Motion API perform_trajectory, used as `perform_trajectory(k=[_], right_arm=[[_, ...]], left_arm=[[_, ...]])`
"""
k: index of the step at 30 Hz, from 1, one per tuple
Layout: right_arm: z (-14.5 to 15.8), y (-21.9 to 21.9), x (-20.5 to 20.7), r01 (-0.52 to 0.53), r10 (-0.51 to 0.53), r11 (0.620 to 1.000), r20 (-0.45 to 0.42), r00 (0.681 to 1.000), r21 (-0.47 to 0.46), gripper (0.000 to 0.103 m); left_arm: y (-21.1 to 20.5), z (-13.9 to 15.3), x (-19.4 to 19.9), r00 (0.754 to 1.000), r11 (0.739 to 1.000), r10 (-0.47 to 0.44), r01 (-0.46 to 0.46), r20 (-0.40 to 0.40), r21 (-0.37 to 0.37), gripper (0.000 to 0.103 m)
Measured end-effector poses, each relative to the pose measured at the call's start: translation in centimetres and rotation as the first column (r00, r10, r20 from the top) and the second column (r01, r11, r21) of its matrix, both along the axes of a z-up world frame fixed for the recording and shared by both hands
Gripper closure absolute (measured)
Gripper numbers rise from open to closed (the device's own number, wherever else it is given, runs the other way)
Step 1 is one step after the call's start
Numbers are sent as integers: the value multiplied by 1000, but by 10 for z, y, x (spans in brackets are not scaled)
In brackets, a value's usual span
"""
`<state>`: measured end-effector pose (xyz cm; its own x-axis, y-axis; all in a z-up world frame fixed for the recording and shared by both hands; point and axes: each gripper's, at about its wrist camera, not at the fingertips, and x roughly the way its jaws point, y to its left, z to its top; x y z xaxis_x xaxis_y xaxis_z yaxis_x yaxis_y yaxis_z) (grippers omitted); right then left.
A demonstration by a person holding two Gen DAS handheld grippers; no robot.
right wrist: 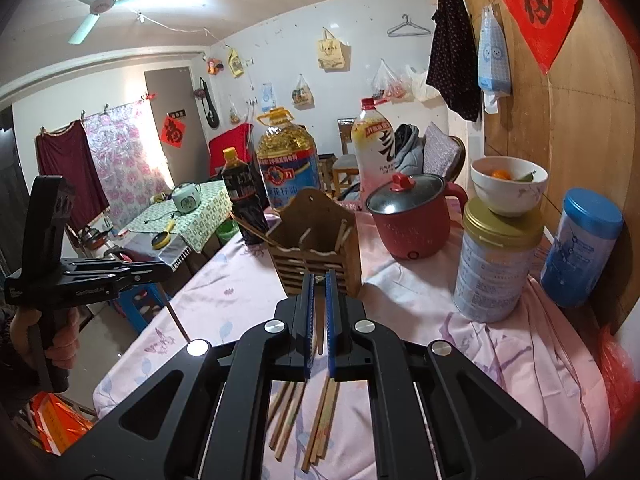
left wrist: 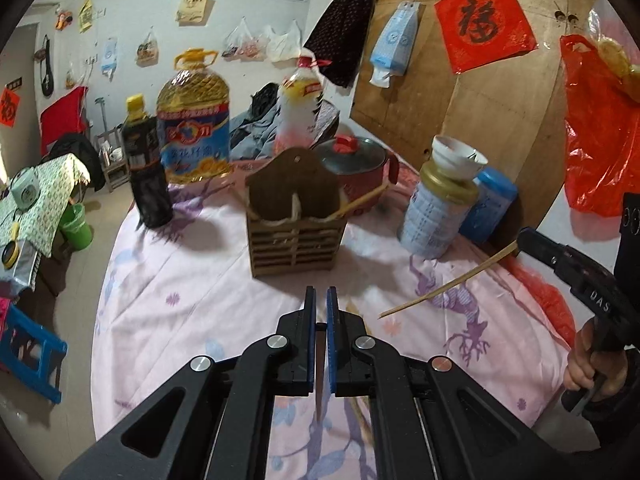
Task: Organize utensils
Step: 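Lift both held chopsticks and carry them above the wooden holder, then open both grippers to drop the chopsticks into the holder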
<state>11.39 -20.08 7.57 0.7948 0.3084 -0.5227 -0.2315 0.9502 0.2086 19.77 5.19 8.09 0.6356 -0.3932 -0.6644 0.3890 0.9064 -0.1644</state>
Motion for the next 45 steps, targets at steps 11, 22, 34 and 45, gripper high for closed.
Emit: perform_trajectory(k=[11, 22, 34, 45], right_arm=[[40, 6, 35, -31, 29, 999, 85, 996, 26, 97], [65, 15, 116, -33, 31, 999, 145, 989, 8, 97], [25, 21, 190, -6, 4, 998, 30, 1000, 58, 83], [34, -17, 156, 74, -80, 988, 39, 996, 135, 65]], left_arm=[[-14, 65, 56, 991, 1000, -2, 6, 135, -29, 98], [-40, 117, 138, 957, 1000, 19, -15, 290, -16, 98], [-29, 55, 199, 963, 989, 147, -146, 225, -23, 89], [6, 27, 158, 963, 975, 218, -220, 155, -6, 43]])
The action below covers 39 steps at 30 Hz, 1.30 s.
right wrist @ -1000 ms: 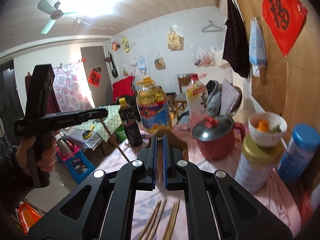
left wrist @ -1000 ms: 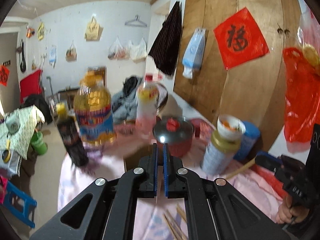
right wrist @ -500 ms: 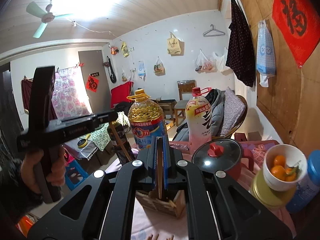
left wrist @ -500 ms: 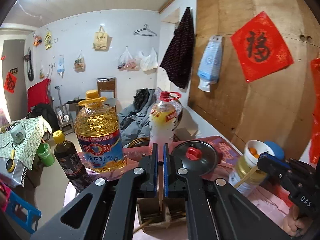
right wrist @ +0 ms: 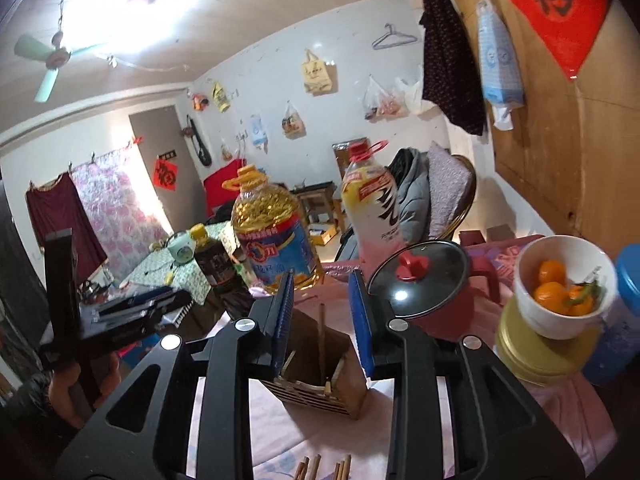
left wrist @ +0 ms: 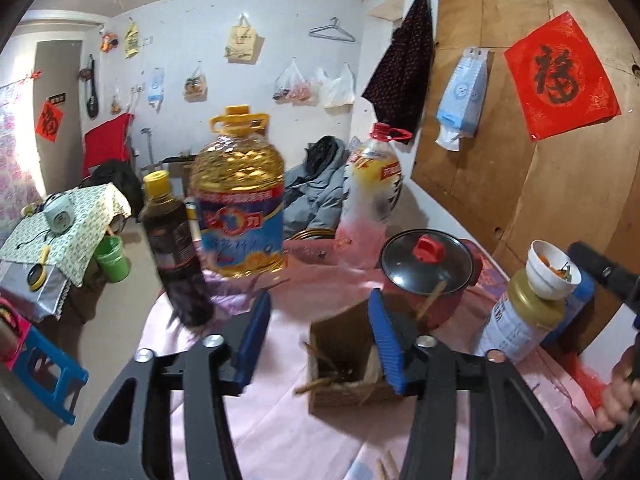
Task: Organize utensils
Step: 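Open both grippers to drop the chopsticks into the holder, then move both open grippers back down over the loose chopsticks on the cloth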
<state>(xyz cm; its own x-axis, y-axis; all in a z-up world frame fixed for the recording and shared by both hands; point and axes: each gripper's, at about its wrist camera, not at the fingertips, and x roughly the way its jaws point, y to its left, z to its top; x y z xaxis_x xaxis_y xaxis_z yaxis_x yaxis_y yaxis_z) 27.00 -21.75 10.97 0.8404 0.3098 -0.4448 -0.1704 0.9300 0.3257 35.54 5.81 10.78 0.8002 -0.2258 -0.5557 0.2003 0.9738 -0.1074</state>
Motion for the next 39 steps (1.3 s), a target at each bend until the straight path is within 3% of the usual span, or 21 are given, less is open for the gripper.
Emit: perform_trajectory(k=[3, 10, 12, 17, 20, 24, 26, 31, 37, 39], right_arm=[[1, -6, -17, 20, -20, 1000, 0, 1000, 21, 55], [-20, -1, -59, 24, -23, 1000, -59, 998, 16, 37], [-27, 1, -71, 30, -29, 1000, -78, 997, 9, 26], [-61, 0, -104, 52, -53, 999, -159, 986, -7, 8], [-97, 5, -132, 51, -72, 994, -221, 973, -98, 7], [-152, 12, -168, 8, -89, 970, -327, 941, -241, 7], [-177, 9, -183, -25, -75, 973, -421, 904, -227, 7], [-173, -4, -186, -10, -77, 979, -416, 906, -203, 7], [-178, 2, -195, -61, -56, 968, -445, 894, -245, 7], [-179, 0, -197, -61, -59, 967, -445, 893, -249, 7]], left_arm=[[12, 1, -22, 999, 999, 38, -38, -1, -22, 33], [28, -13, -81, 996, 996, 86, -87, -37, -35, 26], [30, -24, -99, 992, 993, 113, -114, -53, -13, 19], [29, -65, -136, 978, 989, 145, -148, -148, -5, 11], [24, -108, -160, 960, 989, 144, -145, -242, 14, 10], [2, -165, -196, 929, 995, 93, -76, -359, 61, 10], [-7, -185, -208, 906, 998, 47, -21, -421, 67, 10], [-15, -189, -209, 901, 999, -16, 32, -434, 29, 10], [-45, -211, -208, 848, 992, -92, 123, -522, 24, 10], [-48, -219, -206, 844, 992, -86, 123, -529, 35, 10]])
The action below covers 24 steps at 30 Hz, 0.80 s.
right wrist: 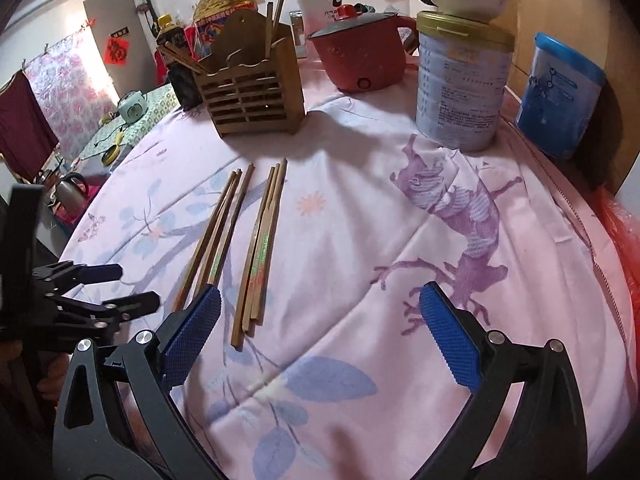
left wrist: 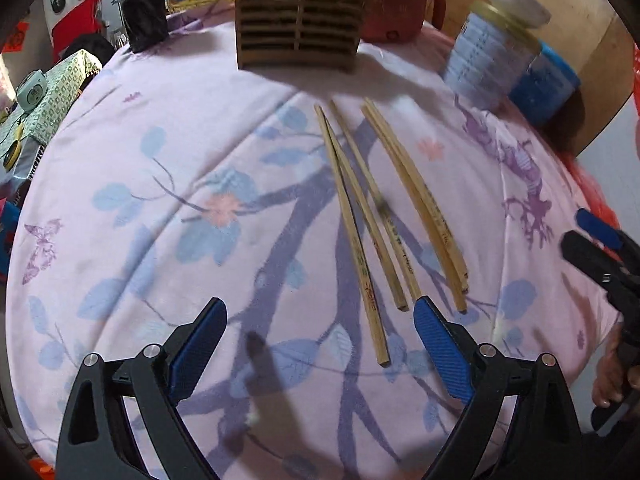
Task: Organize utensils
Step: 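Move both open grippers back down over the loose chopsticks on the cloth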
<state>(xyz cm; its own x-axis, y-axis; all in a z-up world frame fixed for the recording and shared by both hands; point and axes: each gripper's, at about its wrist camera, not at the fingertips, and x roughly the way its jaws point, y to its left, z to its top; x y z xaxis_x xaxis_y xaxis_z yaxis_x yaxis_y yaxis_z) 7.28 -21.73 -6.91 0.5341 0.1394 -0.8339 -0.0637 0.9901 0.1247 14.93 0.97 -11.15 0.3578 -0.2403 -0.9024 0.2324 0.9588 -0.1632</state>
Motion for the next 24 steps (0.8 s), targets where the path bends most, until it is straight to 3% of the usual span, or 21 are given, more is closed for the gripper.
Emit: perform_trajectory(k=[7, 11, 19, 24], right_arm=[[-6, -14, -2, 19, -19, 1000, -34, 999, 0, 7], [-4, -22, -3, 33, -33, 999, -27, 999, 5, 7], [-9, -20, 6, 10, -9, 998, -29, 1000, 60, 7], [-22, -12, 15, -2, 5, 998, -50, 999, 57, 12]], left_arm=[[-1, -18, -3, 998, 998, 18, -21, 53, 51, 11], [-11, -24, -21, 986, 991, -40, 18, 162, 136, 8], [-2, -25, -16, 988, 992, 0, -19, 152, 125, 7], [28, -25, -12, 982, 982, 120, -140, 149, 130, 5]])
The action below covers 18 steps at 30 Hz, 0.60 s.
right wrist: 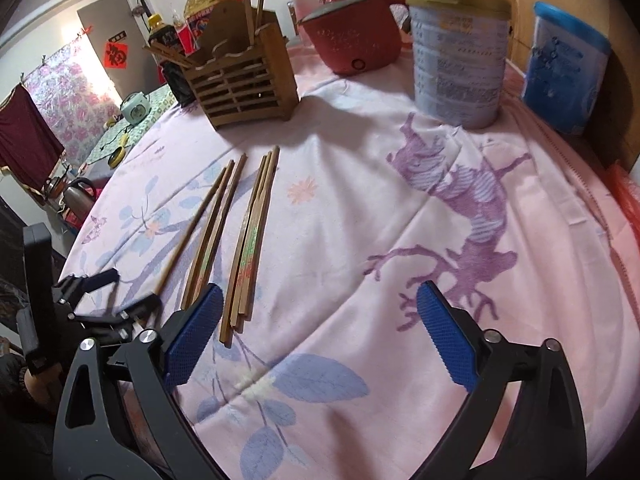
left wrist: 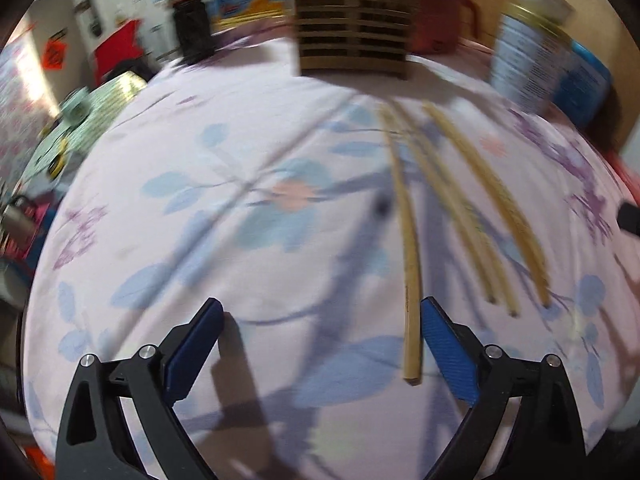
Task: Organize utensils
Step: 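Move both open grippers back down over the loose chopsticks on the cloth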
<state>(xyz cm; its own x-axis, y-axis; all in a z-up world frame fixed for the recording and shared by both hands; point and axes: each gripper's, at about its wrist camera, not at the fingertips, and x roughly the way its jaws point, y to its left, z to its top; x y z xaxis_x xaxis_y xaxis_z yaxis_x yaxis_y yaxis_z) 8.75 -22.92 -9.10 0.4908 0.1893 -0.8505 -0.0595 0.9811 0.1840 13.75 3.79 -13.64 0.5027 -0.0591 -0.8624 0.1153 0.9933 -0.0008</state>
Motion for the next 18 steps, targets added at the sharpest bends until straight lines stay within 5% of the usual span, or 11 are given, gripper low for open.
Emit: perform_trajectory(k=[4, 6, 9, 13, 18], right_arm=[[-10, 14, -1, -62, 65, 996, 46, 997, -67, 23], [-22, 26, 0, -128, 129, 991, 7, 992, -44, 41], [-30, 49, -1, -225, 225, 974, -17, 974, -21, 51], [-32, 65, -4, -281, 280, 958, -24, 960, -50, 57], [-24, 51, -4, -208, 209, 977, 7, 978, -39, 57]], left_arm=[[11, 0, 3, 1000, 1000, 27, -27, -3, 3, 5], [12, 0, 3, 1000, 1000, 14, -14, -4, -1, 5], [13, 0, 2, 1000, 1000, -7, 7, -2, -1, 5], [14, 0, 1, 1000, 1000, -24, 24, 0, -2, 4], [14, 0, 0, 1000, 1000, -25, 25, 0, -2, 4]])
